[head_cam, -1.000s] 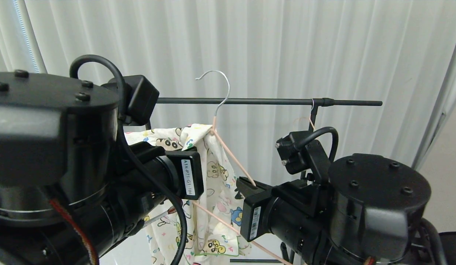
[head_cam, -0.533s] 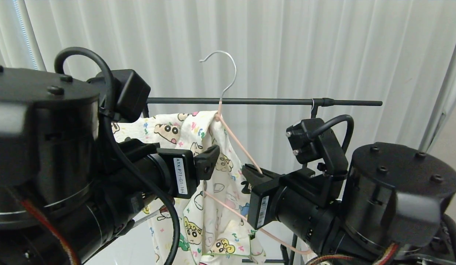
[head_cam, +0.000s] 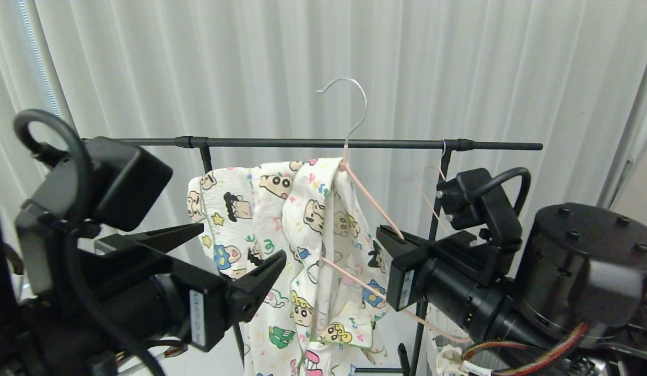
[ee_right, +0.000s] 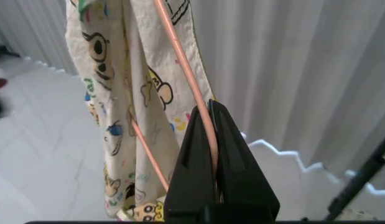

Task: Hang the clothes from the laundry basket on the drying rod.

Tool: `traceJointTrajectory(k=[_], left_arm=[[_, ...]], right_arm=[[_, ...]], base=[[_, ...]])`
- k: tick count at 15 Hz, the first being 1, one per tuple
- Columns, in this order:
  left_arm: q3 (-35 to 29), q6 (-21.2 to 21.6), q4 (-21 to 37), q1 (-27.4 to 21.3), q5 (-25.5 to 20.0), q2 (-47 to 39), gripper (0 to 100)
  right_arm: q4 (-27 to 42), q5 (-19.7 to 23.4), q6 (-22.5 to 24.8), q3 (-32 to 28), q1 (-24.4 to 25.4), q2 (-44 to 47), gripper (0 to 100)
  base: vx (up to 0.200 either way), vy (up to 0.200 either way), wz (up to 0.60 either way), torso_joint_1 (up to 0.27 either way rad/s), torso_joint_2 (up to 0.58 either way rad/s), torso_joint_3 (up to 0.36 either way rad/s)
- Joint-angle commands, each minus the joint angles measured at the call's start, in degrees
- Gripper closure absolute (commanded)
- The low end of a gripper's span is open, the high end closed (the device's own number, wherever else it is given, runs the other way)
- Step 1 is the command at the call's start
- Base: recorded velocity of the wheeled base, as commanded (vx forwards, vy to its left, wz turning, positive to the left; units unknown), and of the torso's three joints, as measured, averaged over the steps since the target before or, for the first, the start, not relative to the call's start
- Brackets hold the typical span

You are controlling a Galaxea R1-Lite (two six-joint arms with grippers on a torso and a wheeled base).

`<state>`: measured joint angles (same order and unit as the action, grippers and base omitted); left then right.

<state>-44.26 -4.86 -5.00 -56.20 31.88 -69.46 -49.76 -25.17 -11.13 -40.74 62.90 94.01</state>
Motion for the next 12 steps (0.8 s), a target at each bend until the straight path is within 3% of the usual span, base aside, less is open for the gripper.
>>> traceJointTrajectory(k=[1,2,4,7,12], left_arm=[[2.5,5.1,-0.5,1.1,-4.8,7.8,0],[2.3,11.1,-0.5,5.0,-10.3,9.0,0],[2.1,15.5,-0.5,9.3,-19.5,9.0,0],[2.2,16.4,-0.5,9.4,-31.5,6.4,0],[2.4,18.8,-0.5,8.4,-43.0,2.3,0]], right_arm=[[-0.8,0.1,0.8,5.3,-1.1,-4.8,100],[-1.0,0.1,1.5,10.4,-1.0,-8.7,100],[-2.4,0.1,3.2,17.3,-0.6,-13.7,100],[-3.9,0.1,7.3,23.2,3.0,-19.3,100],[-3.9,0.0,10.3,28.8,11.6,-22.9,100]], base=[[0.0,0.0,0.0,0.0,0.0,0.0],[0.0,0.0,0.0,0.0,0.0,0.0],[0.0,0.0,0.0,0.0,0.0,0.0],[0.0,0.0,0.0,0.0,0.0,0.0],[0.0,0.0,0.0,0.0,0.0,0.0]])
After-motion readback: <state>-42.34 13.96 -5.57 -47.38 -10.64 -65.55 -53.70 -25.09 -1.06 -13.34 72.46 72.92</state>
